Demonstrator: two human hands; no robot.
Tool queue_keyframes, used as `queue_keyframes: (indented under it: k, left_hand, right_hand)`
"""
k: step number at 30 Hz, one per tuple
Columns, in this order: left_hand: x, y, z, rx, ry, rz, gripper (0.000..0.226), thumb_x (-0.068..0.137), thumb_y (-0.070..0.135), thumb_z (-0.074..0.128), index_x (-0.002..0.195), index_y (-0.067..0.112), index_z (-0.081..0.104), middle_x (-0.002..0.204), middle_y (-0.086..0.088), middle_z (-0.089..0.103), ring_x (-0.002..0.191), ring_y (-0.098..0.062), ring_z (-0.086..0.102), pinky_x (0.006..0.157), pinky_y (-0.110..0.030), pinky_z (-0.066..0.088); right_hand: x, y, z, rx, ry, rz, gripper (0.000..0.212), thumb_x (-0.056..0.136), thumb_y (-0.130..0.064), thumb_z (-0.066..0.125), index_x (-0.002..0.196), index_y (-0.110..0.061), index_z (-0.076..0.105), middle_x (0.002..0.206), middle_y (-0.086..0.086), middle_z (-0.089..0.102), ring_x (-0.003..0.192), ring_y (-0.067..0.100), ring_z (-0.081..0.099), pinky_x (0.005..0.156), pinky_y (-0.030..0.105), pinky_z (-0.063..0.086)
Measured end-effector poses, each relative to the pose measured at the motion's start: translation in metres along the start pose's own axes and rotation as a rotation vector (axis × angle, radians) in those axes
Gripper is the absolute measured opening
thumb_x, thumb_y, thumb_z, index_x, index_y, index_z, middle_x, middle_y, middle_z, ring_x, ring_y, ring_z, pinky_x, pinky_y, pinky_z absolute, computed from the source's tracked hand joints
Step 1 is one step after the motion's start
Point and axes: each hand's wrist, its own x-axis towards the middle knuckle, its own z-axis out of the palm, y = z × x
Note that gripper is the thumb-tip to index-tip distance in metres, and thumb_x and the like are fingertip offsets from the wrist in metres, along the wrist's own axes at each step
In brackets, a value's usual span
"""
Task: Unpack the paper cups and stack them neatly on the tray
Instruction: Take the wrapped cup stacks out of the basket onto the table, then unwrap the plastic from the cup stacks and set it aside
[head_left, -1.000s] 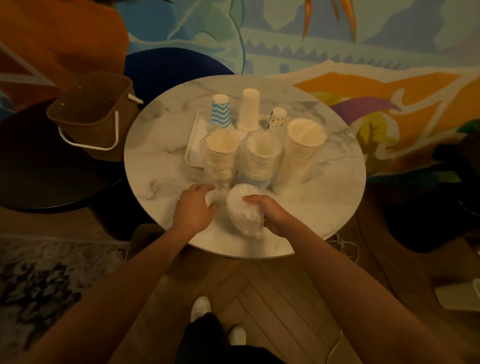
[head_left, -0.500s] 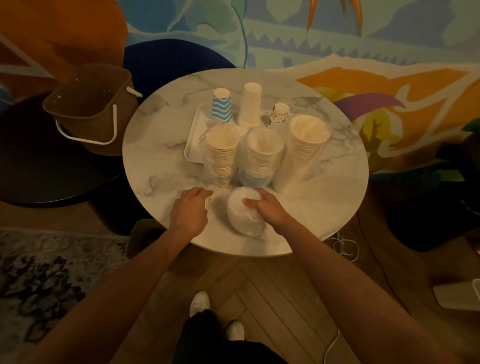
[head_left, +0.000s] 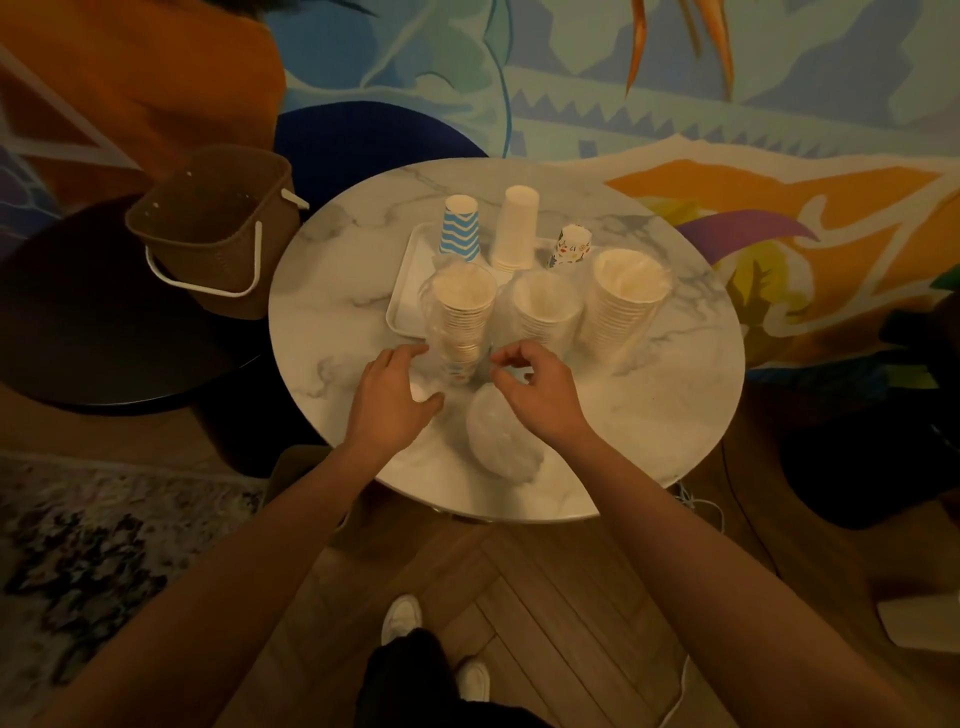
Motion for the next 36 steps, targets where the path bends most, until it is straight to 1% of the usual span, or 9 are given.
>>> queue_keyframes:
  k: [7,12,16,21,23,27,31,33,36]
  left_hand:
    - [0.031,0.008,-0.014,-0.188,0.025,-0.085,0.091,0.064,0.024,0.085,0.139,0.018,0.034,0.132,-0.007,0.051,0.118,-0.021,0.05,0.095,-0.035,0.044]
    - [0.063,0.005,-0.006,-0.24,-0.096,-0.118,0.107,0.048,0.034,0.091,0.138,0.02,0.034,0.128,-0.001,0.053,0.109,-0.021,0.057,0.092,-0.041,0.049]
    - [0.085,0.007,0.005,-0.139,-0.236,-0.059,0.1,0.043,0.044,0.089,0.129,0.023,0.043,0.118,0.014,0.052,0.105,-0.006,0.056,0.087,-0.029,0.049]
    - [0.088,0.013,0.01,-0.315,-0.28,-0.026,0.072,0.055,0.012,0.089,0.115,0.021,0.051,0.11,-0.002,0.063,0.099,-0.018,0.061,0.085,-0.032,0.05]
    - [0.09,0.011,0.013,-0.408,-0.309,-0.048,0.07,0.052,0.011,0.09,0.106,0.027,0.048,0.104,0.001,0.062,0.097,-0.016,0.061,0.083,-0.027,0.048]
    - [0.097,0.0,0.019,-0.433,-0.324,-0.198,0.083,0.03,0.049,0.08,0.105,0.016,0.063,0.1,0.001,0.069,0.092,-0.014,0.066,0.08,-0.029,0.053]
    - [0.112,-0.001,0.01,-0.387,-0.294,-0.144,0.076,0.041,0.043,0.078,0.111,0.018,0.064,0.099,0.007,0.066,0.092,-0.007,0.063,0.069,-0.01,0.045]
    - [0.123,0.004,-0.001,-0.397,-0.269,-0.07,0.07,0.045,0.04,0.075,0.11,0.018,0.064,0.098,0.009,0.063,0.091,-0.005,0.061,0.072,-0.013,0.044]
    - [0.139,0.003,-0.013,-0.517,-0.267,-0.061,0.066,0.045,0.042,0.074,0.106,0.021,0.063,0.092,0.012,0.066,0.082,0.005,0.062,0.074,-0.019,0.046]
  right_hand:
    - [0.027,-0.051,0.001,-0.107,0.128,-0.285,0.017,0.071,-0.014,0.069,0.088,-0.014,0.065,0.088,-0.005,0.063,0.083,0.004,0.048,0.074,0.004,0.031]
    - [0.063,-0.078,-0.001,-0.482,0.102,-0.305,0.058,0.063,-0.031,0.075,0.116,-0.018,0.056,0.113,-0.002,0.056,0.108,0.022,0.046,0.088,0.029,0.033]
    - [0.088,-0.083,-0.001,-0.827,-0.098,-0.177,0.096,0.062,-0.043,0.079,0.14,-0.018,0.03,0.136,0.003,0.044,0.125,0.024,0.037,0.1,0.035,0.028]
    - [0.107,-0.077,0.004,-0.971,-0.249,-0.101,0.106,0.061,-0.052,0.078,0.143,-0.014,0.024,0.128,0.008,0.054,0.12,0.028,0.048,0.102,0.039,0.027]
    - [0.11,-0.073,0.007,-0.965,-0.269,-0.09,0.103,0.061,-0.051,0.078,0.143,-0.016,0.025,0.125,0.007,0.056,0.117,0.027,0.051,0.102,0.039,0.028]
    - [0.117,-0.07,0.009,-0.88,-0.262,-0.105,0.099,0.061,-0.047,0.078,0.141,-0.017,0.028,0.128,0.005,0.055,0.119,0.025,0.051,0.1,0.037,0.028]
    - [0.131,-0.077,0.01,-0.698,-0.25,-0.06,0.098,0.061,-0.043,0.081,0.142,-0.019,0.031,0.137,0.002,0.049,0.126,0.022,0.046,0.102,0.036,0.027]
    - [0.139,-0.081,0.009,-0.539,-0.236,-0.046,0.095,0.059,-0.039,0.084,0.139,-0.019,0.037,0.133,0.001,0.052,0.119,0.019,0.05,0.1,0.034,0.037]
    - [0.149,-0.091,0.007,-0.167,-0.192,0.018,0.082,0.064,-0.029,0.086,0.133,-0.016,0.043,0.115,-0.002,0.057,0.098,0.011,0.055,0.077,0.018,0.044]
